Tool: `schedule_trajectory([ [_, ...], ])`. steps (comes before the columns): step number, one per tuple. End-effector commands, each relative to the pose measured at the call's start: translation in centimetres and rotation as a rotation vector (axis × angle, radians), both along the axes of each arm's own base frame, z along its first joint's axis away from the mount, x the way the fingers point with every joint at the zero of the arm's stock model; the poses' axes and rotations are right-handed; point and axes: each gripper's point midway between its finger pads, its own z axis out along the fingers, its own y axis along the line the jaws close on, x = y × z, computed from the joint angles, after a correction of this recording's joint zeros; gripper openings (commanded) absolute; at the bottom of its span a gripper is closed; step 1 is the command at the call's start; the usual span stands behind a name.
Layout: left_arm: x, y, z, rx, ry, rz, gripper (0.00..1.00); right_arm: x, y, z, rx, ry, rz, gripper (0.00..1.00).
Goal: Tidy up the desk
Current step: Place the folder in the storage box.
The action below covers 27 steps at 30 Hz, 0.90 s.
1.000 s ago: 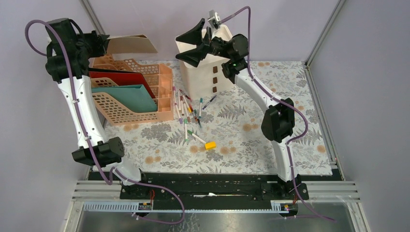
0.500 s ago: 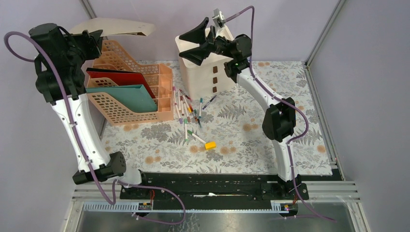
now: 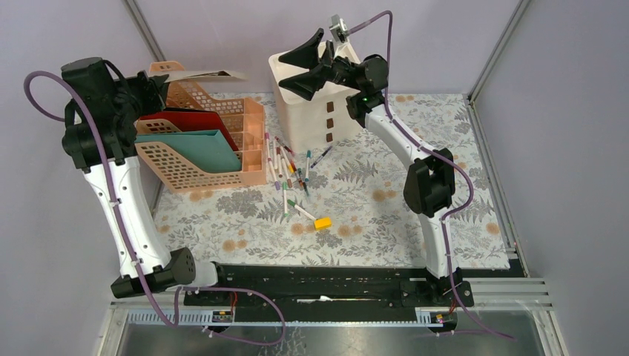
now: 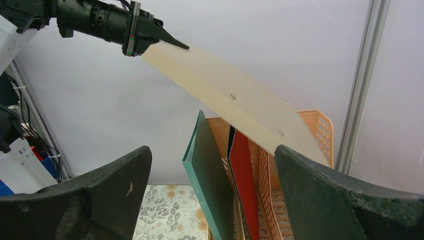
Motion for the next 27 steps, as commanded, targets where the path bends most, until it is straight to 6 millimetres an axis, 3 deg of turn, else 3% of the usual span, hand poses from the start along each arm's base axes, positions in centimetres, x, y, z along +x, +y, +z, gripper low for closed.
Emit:
schedule_trajectory([
  [1, -1.6, 0.0, 1.8, 0.000, -0.060, 0.038, 0.00, -3.0, -1.9, 4.7, 0.065, -0.115, 0.011, 0.99],
  [5, -1.2, 1.0, -0.6, 0.032, 0.014, 0.076, 0.00, -3.1, -2.1, 4.8, 0.071, -0.113, 0.012, 0.99],
  [8, 0.7, 1.2, -3.0, 0.018, 0.037, 0.051, 0.00, -3.1, -2.4, 4.8, 0.071, -0.110, 0.012, 0.99],
  [15, 4.9, 2.7, -4.1, 0.050, 0.050, 0.041, 0.00, -2.5, -3.7, 4.7, 0.068, -0.100, -0.006, 0.99],
  [21, 7.9, 4.6, -7.9, 0.046, 0.168, 0.059, 0.00, -2.0, -4.4, 4.6, 0.075, -0.095, -0.015, 1.00],
  [27, 9.5, 6.2, -10.5, 0.053, 0.269, 0.073, 0.00, -1.5, -4.9, 4.6, 0.081, -0.088, -0.031, 1.00],
])
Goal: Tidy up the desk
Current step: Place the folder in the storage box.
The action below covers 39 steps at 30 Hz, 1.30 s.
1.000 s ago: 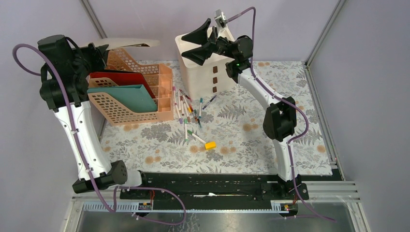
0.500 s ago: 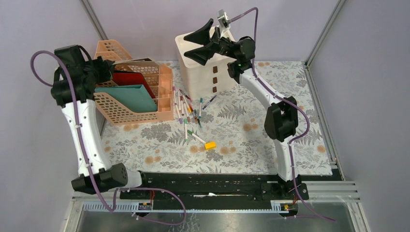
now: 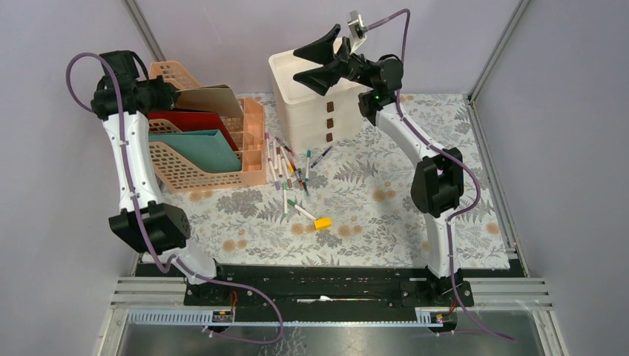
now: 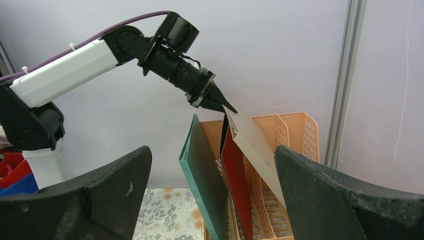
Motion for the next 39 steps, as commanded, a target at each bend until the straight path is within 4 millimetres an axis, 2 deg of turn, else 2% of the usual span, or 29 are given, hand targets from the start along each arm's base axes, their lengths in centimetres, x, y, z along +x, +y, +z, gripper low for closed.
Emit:
schedule_trajectory([
  [1, 1.1, 1.7, 2.0, 0.060, -0.044, 0.020, 0.00, -2.3, -1.6, 3.8, 0.053, -0.095, 0.000, 1.00],
  [3, 1.5, 2.1, 1.1, 0.060, -0.015, 0.024, 0.00, -2.2, -1.7, 3.7, 0.054, -0.093, -0.002, 0.99],
  [5, 2.0, 2.0, 1.5, 0.048, -0.030, 0.018, 0.00, -2.3, -1.7, 3.8, 0.054, -0.093, -0.002, 0.99],
  [8, 1.9, 2.1, 4.8, 0.073, -0.109, 0.025, 0.00, -2.2, -1.8, 3.8, 0.053, -0.094, -0.004, 1.00],
  [10, 1.2, 2.1, 6.3, 0.078, -0.138, 0.030, 0.00, -2.2, -1.8, 3.8, 0.054, -0.092, -0.005, 0.99],
  [15, -1.3, 1.5, 7.2, 0.060, -0.153, 0.024, 0.00, -2.0, -1.9, 3.9, 0.061, -0.090, -0.009, 0.99],
  [20, -4.0, 0.9, 9.2, 0.076, -0.198, 0.030, 0.00, -2.0, -1.9, 3.8, 0.063, -0.085, -0.009, 0.99],
  [25, -5.3, 0.3, 8.5, 0.067, -0.175, 0.019, 0.00, -2.1, -1.9, 3.9, 0.067, -0.082, -0.006, 0.99],
  [29, -5.4, 0.3, 6.5, 0.068, -0.117, 0.007, 0.00, -2.2, -2.0, 3.9, 0.070, -0.078, -0.003, 0.99],
  [34, -4.3, 1.0, 3.4, 0.066, -0.042, -0.003, 0.00, -2.3, -1.9, 3.7, 0.070, -0.075, 0.000, 0.99],
  [39, -2.3, 2.0, 1.8, 0.076, -0.007, -0.013, 0.00, -2.3, -2.0, 3.7, 0.070, -0.076, -0.002, 0.99],
])
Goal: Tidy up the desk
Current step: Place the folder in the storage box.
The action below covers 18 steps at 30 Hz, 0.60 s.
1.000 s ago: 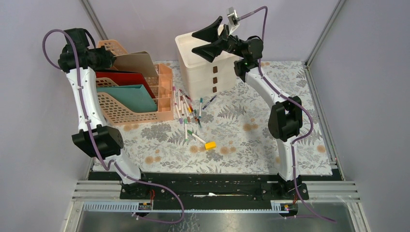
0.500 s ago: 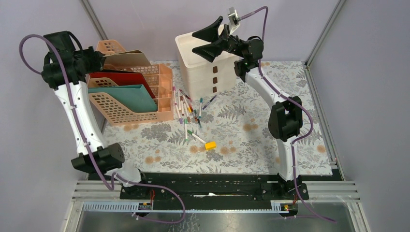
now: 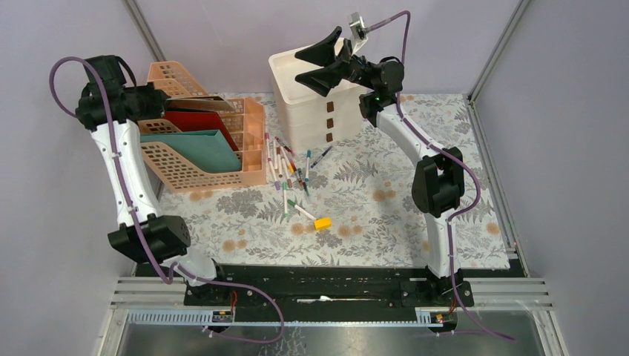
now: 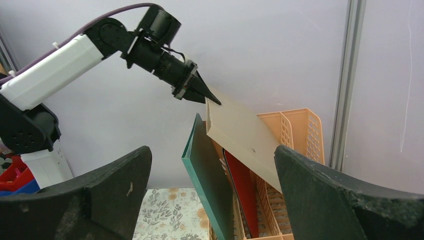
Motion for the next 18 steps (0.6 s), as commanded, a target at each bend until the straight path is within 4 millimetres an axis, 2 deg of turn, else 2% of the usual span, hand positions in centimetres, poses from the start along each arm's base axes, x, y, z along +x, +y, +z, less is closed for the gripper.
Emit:
schedule_trajectory([
  [1, 2.0, 1.1, 0.1, 0.034, -0.026, -0.017, 0.00, -2.4, -1.6, 4.2, 0.065, -0.106, -0.011, 1.00],
  [7, 3.9, 1.7, -1.9, 0.032, 0.024, -0.032, 0.00, -2.2, -1.5, 4.2, 0.066, -0.105, -0.015, 0.99],
  [12, 4.9, 2.3, -2.6, 0.043, 0.059, -0.040, 0.00, -1.8, -1.5, 4.0, 0.069, -0.099, -0.025, 0.99],
  [18, 6.5, 2.1, -3.9, 0.030, 0.066, -0.067, 0.00, -1.7, -1.4, 3.7, 0.067, -0.094, -0.024, 0.99],
])
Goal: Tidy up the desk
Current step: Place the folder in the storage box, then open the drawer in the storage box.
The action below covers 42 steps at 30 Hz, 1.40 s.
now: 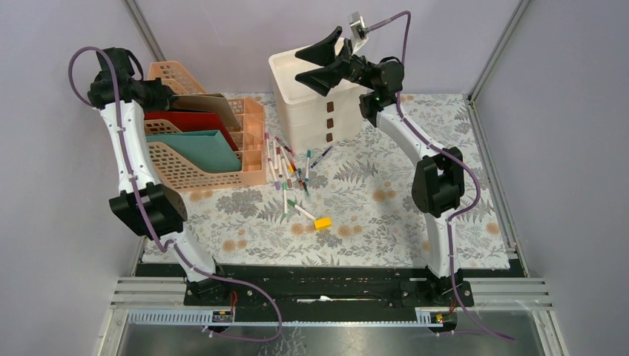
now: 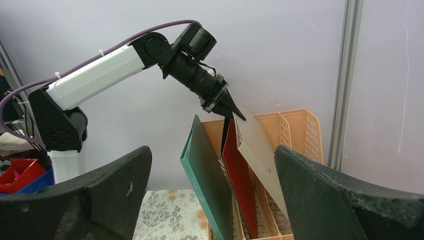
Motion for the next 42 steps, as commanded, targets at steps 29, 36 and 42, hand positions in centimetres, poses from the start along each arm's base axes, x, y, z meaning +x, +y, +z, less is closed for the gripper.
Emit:
schedule_trajectory([
  [29, -8.0, -5.8, 16.4, 0.624, -0.685, -0.333, 0.99, -4.2, -3.0, -1.2, -0.175, -0.142, 0.098, 0.99],
  [36, -9.3, -10.6, 13.9, 0.488, -0.846, -0.531, 0.99, -1.9, -7.0, -5.6, -0.348, -0.030, -0.072, 1.00],
  [42, -9.9, -15.1, 14.5, 0.654, -0.892, -0.685, 0.99, -0.8, -11.3, -10.7, -0.619, 0.066, -0.378, 1.00],
])
